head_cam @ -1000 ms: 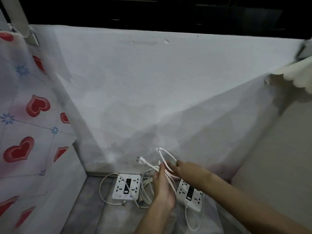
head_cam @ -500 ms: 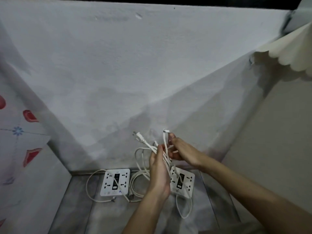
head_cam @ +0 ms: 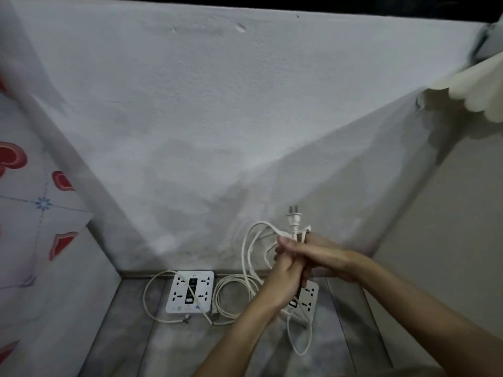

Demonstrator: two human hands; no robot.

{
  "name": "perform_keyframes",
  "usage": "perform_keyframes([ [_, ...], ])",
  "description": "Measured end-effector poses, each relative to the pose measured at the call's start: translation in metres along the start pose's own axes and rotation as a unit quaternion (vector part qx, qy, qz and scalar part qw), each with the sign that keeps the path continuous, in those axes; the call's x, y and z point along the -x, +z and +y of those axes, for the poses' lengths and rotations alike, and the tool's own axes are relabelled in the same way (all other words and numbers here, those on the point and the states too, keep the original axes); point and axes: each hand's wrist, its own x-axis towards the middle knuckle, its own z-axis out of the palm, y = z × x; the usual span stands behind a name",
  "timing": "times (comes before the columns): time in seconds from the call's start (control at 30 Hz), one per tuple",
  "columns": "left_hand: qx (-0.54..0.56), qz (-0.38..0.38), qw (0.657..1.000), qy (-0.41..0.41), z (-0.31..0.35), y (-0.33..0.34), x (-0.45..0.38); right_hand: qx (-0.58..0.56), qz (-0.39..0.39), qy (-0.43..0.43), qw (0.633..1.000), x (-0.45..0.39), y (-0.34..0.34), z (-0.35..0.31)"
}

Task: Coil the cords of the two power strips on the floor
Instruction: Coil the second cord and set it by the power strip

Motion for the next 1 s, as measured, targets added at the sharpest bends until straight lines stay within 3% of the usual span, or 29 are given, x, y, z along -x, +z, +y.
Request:
perform_keyframes([
  [0.27,-0.205,-0.105,0.971,0.067,0.004,0.003,-0.028,-0.103,0.176,0.008,0.979,-0.017,-0.017,0.027],
  [0.37,-0.332,-0.062,0.93,0.147,-0.019,0.014,-0.038,-0.164,0.221,0.001,0.961,-0.022,-0.033,0.055],
  [0.47,-0.375,-0.005,0.895,0.242,-0.057,0.036,-0.038,-0.267,0.261,-0.025,0.927,-0.029,-0.042,0.1],
  [0.63,-0.353,0.024,0.895,0.271,-0.142,0.055,-0.025,-0.414,0.262,-0.002,0.871,-0.034,-0.045,0.182],
  [0.73,-0.308,0.071,0.926,0.205,-0.191,0.05,-0.02,-0.486,0.296,0.043,0.821,-0.027,-0.048,0.23],
  [0.87,-0.245,0.092,0.965,-0.016,-0.25,0.049,-0.027,-0.51,0.329,0.102,0.788,-0.023,-0.051,0.282],
  [1.0,-0.188,0.105,0.956,-0.201,-0.294,0.056,-0.044,-0.512,0.368,0.144,0.763,-0.034,-0.049,0.345],
])
